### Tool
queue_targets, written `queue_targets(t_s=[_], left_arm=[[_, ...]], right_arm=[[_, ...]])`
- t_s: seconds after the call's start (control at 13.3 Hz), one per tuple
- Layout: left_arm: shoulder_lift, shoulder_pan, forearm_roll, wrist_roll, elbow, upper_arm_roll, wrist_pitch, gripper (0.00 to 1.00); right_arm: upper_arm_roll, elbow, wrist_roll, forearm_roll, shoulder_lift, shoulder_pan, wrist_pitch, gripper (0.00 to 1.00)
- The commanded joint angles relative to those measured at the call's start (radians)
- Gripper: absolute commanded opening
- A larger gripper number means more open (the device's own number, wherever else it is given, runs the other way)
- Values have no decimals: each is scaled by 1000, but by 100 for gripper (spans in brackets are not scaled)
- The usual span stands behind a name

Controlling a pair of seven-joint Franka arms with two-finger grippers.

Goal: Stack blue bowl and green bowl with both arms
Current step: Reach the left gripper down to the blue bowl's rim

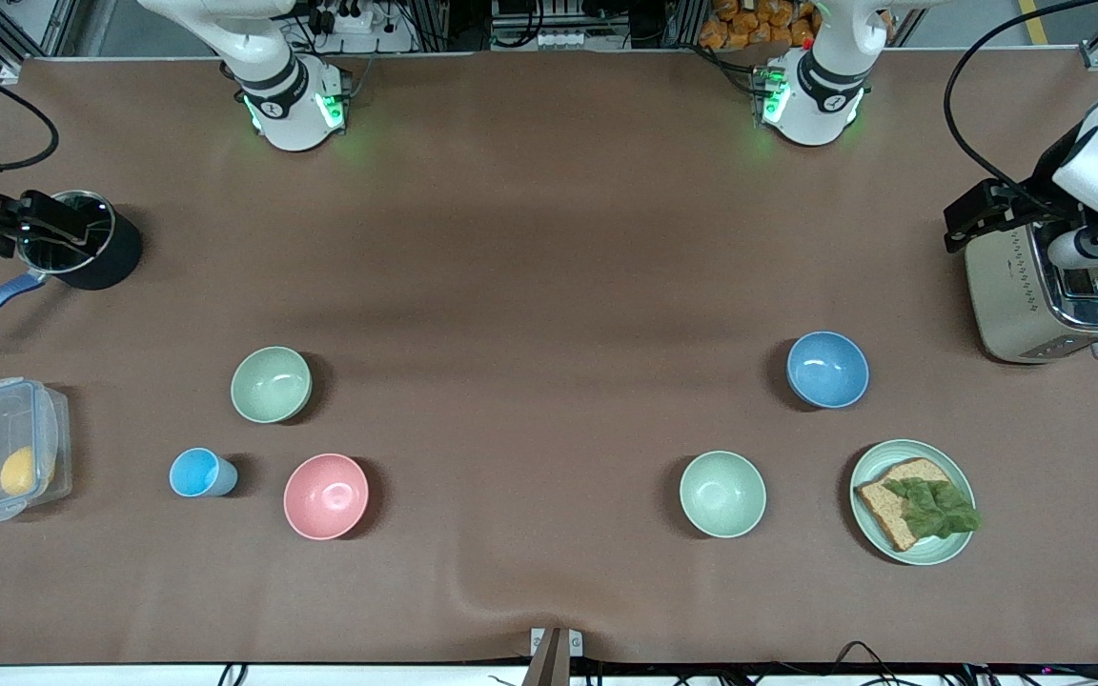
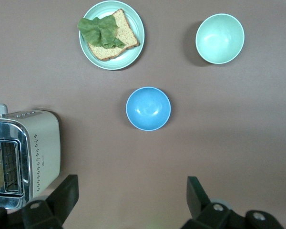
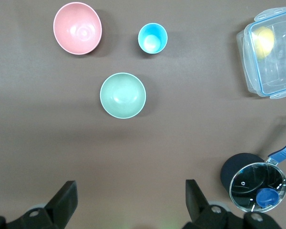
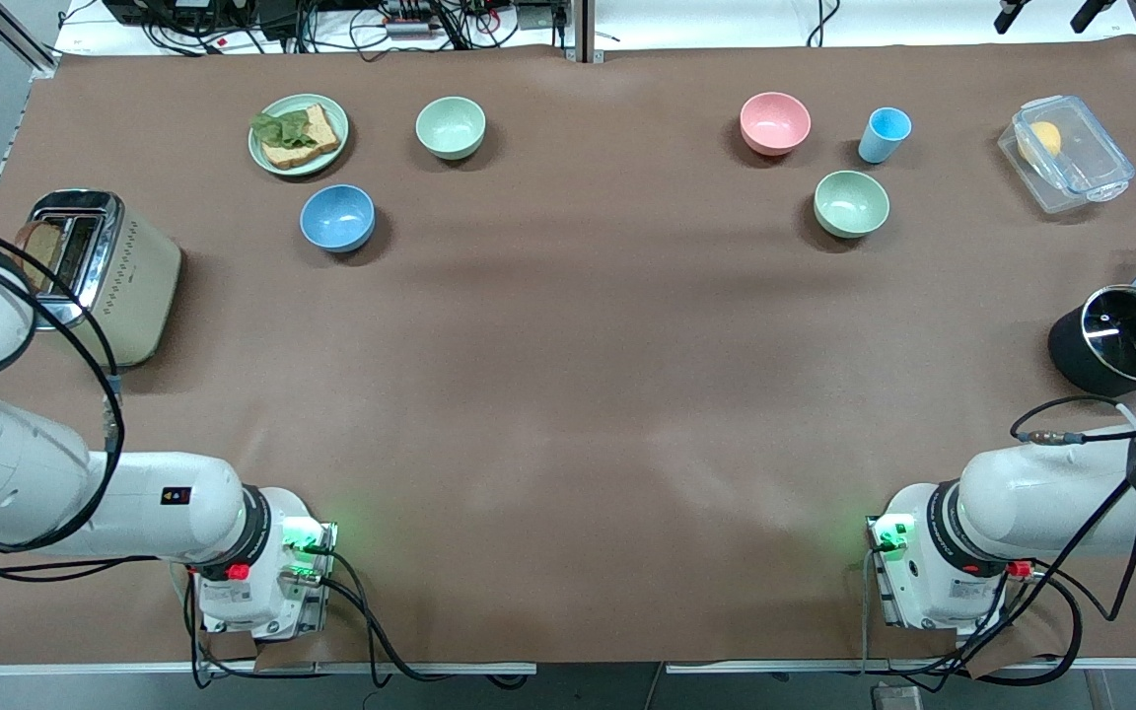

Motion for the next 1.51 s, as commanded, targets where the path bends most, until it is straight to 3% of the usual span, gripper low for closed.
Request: queue_targets(t_s=[0.0,0.15,0.3,0.6,0.68,1.05,1.2,1.43], left_arm=[[-3,2,15,19,7,2,-16,100],[22,25,22,20,7,13,-14,100],[113,71,42,57,-22,11,16,100],[128,134,50,42,-437,10,556,100],[143,132,50,39,-486,10,646,100],[292,126,51,20,-511,8,763,98],[315,126,51,16,-539,8,806,80],[355,122,51,-15,-545,8,829,70]], right_arm=[[7,3,19,-19,-15,-5,-22,100],[5,2,20,-21,-18,-8,-49,100],[4,0,19,-21,-32,-13,-56,100],[9,-1,20,-22,-33,-10,-85,100],[12,-6,20,-24,-32,-5,-88,100],[24,2,8,-25,-44,-2,-152,100],[28,3,4,-19,-44,-2,-204,100],[48,0,22,-7,-38,65,-247,100]])
